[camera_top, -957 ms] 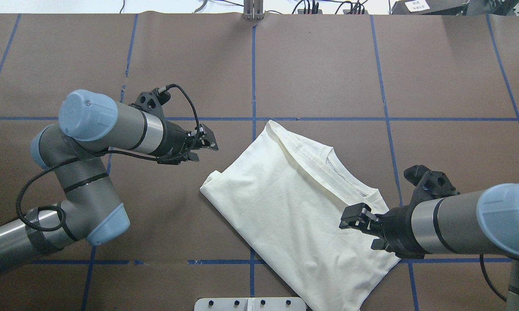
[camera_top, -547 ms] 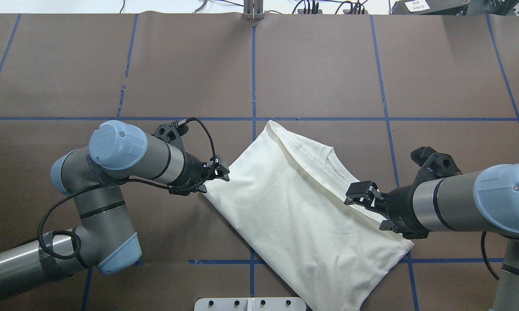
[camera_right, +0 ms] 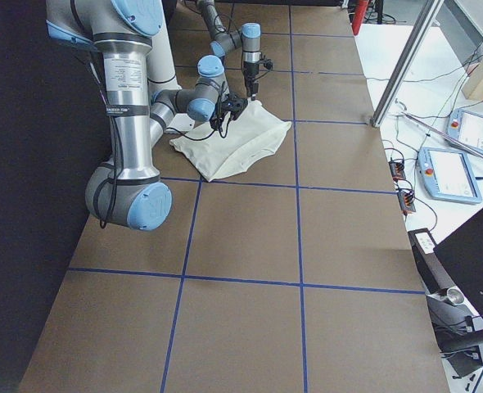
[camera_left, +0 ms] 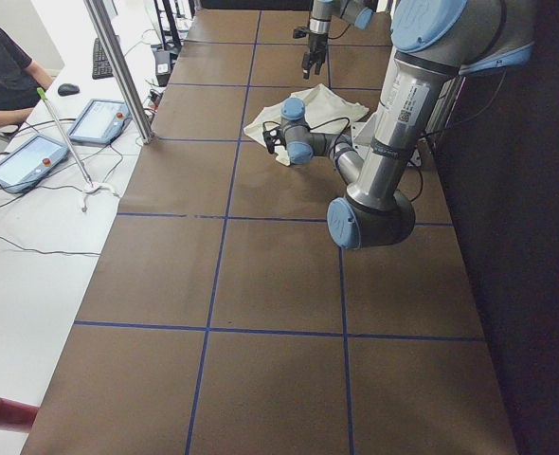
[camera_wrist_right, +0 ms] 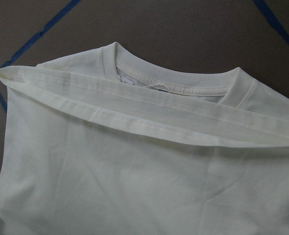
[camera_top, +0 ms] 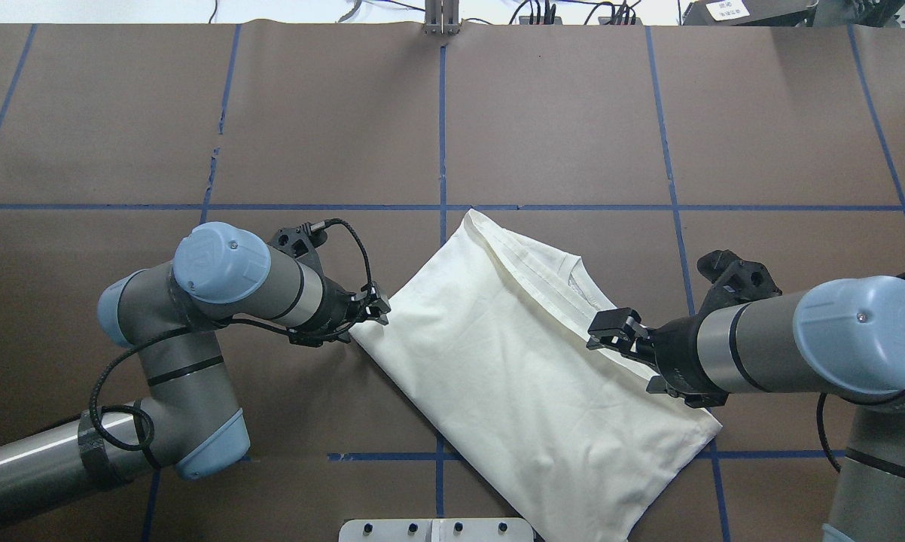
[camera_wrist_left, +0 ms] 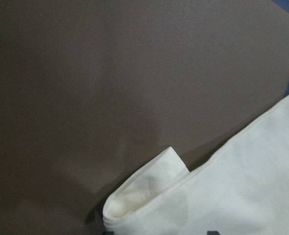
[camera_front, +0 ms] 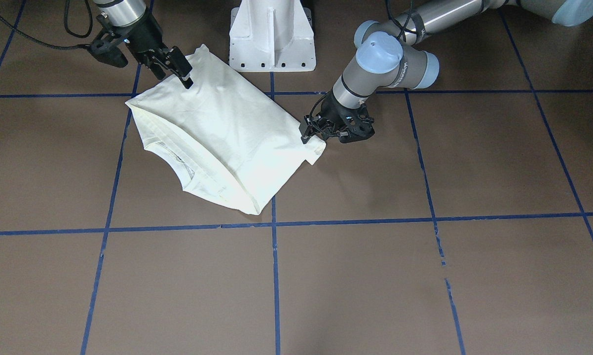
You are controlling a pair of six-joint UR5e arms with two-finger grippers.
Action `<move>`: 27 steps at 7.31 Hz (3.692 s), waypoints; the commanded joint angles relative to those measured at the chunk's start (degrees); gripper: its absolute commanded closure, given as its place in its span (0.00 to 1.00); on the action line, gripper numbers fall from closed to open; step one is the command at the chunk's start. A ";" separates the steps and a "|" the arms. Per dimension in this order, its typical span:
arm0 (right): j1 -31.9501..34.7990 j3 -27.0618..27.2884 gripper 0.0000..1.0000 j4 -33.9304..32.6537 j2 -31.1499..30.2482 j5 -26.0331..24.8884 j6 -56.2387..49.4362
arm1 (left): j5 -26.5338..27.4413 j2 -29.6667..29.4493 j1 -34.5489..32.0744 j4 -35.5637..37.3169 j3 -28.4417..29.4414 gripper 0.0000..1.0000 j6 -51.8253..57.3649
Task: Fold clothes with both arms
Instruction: 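Rotate the folded shirt upright with both grippers and release, then press the right gripper on the shirt near the collar while the left gripper withdraws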
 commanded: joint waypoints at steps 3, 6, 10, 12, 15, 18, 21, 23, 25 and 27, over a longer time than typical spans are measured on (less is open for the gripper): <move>-0.10 -0.60 0.00 0.00 0.27 0.09 0.11 | 1.29 -0.13 -0.02 5.62 -0.84 1.00 -0.49; -0.10 -0.77 0.00 0.00 1.15 0.00 0.20 | 1.47 -0.47 -3.60 15.72 -5.75 1.00 7.53; -0.19 -1.74 0.00 0.09 2.38 -0.18 0.55 | 8.42 -10.80 -13.88 -3.37 15.94 1.00 31.96; -0.28 -2.44 0.00 0.18 4.05 -0.09 0.03 | 7.01 -27.01 -16.62 -15.79 42.88 1.00 32.21; -0.37 -8.49 0.00 -0.52 12.73 -2.45 0.03 | 6.74 -28.60 -17.68 -16.27 44.53 0.01 31.34; -1.16 -17.10 0.00 -3.40 18.02 -5.54 -2.59 | -2.36 -12.57 -18.73 -13.02 19.36 0.00 24.74; -1.25 -23.08 0.00 -6.32 21.00 -6.41 -15.50 | -3.01 -6.47 -20.32 -13.01 11.67 0.00 25.00; -1.25 -29.14 0.00 -6.33 23.04 -8.86 -21.74 | -3.01 -6.10 -20.41 -12.92 10.77 0.00 25.09; 0.68 -30.48 0.00 -6.15 21.82 -9.06 -26.58 | -3.01 -6.01 -20.50 -12.49 9.72 0.00 24.74; 3.49 -27.17 0.00 -6.15 16.48 -7.92 -30.47 | -3.01 -6.10 -20.32 -8.11 7.35 0.00 24.83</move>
